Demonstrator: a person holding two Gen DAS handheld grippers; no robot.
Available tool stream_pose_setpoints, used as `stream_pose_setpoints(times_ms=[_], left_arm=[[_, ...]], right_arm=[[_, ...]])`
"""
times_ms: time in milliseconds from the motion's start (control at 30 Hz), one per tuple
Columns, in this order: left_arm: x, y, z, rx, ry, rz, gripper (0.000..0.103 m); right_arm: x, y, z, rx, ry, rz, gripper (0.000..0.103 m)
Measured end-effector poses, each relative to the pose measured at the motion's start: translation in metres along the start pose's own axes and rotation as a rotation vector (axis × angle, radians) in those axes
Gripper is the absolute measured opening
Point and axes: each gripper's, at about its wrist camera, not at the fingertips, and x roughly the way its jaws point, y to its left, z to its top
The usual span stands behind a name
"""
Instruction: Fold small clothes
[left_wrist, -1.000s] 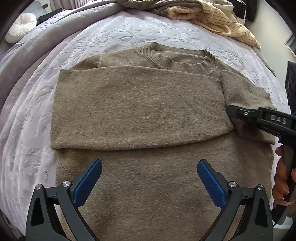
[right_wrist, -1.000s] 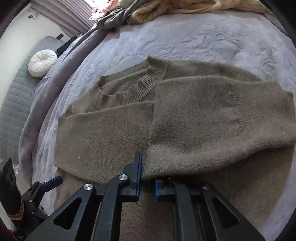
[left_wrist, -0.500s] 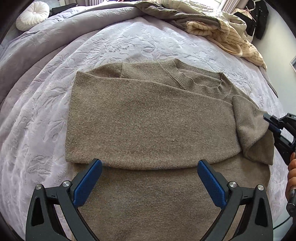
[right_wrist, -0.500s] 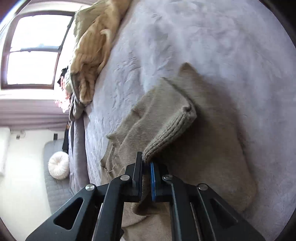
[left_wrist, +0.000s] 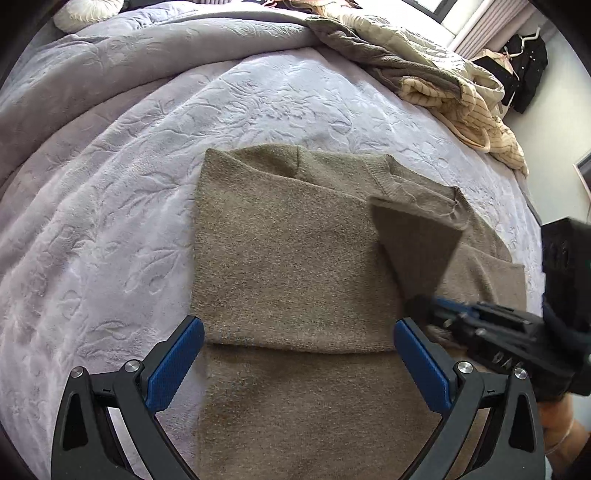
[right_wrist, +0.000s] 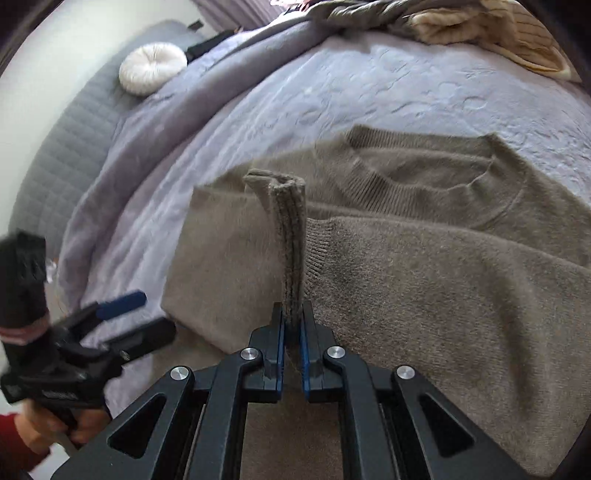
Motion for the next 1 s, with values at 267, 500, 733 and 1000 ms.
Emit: stream_pose_setpoints(times_ms=[267,500,733,1000], left_arm=[[0.03,-0.024,0.005,-0.013,0.091,-0.209,0.103],[0.054,-0.031,0.019,-0.044,0.117,-0.229,0.096],[0.063,-0.035,0.032,-0.057,0.147,-0.269,0.007],[0.031,-0.03,0.037,-0.038,0.048,-0.288,0.007]], right_arm=[[-0.013,-0.005,-0.022,0.013,0.026,-0.042,0.034],[-0.052,-0.057,-0.058,0.268,-0.027,0.009,0.034],[-0.085,-0.107,-0.099,0.511,-0.088,0.035,0.034],[-0.106,-0.174,-0.136,0.903,-0.296,0.09,0.034]])
